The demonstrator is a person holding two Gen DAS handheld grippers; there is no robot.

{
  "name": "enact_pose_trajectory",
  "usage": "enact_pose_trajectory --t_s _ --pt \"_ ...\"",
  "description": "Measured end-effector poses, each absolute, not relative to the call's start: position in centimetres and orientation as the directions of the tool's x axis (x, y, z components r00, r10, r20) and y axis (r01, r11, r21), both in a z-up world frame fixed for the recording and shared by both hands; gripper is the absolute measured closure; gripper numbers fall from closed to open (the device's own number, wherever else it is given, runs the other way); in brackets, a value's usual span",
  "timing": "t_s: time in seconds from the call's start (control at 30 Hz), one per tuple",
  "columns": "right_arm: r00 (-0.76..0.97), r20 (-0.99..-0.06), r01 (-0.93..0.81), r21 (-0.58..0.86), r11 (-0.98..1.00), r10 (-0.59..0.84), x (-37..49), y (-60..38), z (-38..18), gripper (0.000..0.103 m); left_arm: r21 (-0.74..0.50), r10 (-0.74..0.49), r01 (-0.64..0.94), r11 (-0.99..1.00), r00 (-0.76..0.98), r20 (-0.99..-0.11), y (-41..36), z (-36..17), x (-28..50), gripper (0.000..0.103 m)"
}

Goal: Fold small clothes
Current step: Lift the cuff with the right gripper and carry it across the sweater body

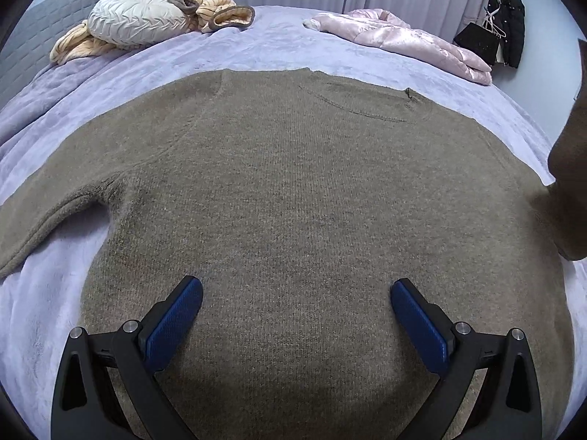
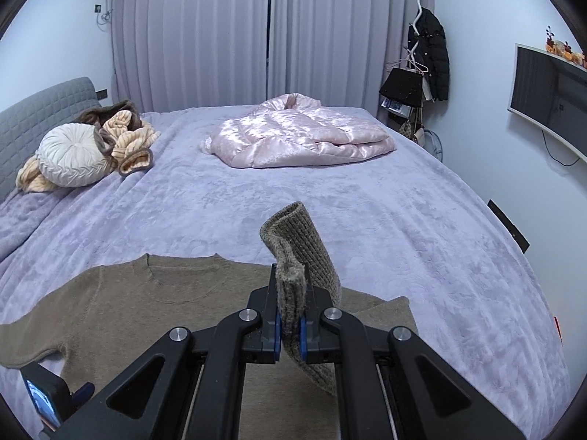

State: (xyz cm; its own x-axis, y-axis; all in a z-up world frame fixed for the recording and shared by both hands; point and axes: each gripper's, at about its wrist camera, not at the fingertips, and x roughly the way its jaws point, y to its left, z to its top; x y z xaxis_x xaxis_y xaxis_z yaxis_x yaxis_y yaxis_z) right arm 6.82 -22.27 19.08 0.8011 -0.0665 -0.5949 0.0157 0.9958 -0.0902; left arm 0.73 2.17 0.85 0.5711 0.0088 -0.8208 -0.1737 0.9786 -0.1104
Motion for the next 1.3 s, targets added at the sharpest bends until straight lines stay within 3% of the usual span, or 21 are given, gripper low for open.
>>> enact_pose_trajectory --t_s 0.73,1.3 --pt "0.76 -0.646 -0.18 -0.106 0.978 0.069 7.5 -8.5 14.7 0.096 -0.194 -0.059 -0.162 0.968 0.602 -0.796 7.4 4.1 -3.6 0.0" --pt "0.698 -0.701 -0.298 -0.101 0.949 0.145 8.9 -1.2 11.9 0.096 -0.286 -0.045 -0.282 0.916 0.635 -0.771 14.6 7.0 -5.0 0.0"
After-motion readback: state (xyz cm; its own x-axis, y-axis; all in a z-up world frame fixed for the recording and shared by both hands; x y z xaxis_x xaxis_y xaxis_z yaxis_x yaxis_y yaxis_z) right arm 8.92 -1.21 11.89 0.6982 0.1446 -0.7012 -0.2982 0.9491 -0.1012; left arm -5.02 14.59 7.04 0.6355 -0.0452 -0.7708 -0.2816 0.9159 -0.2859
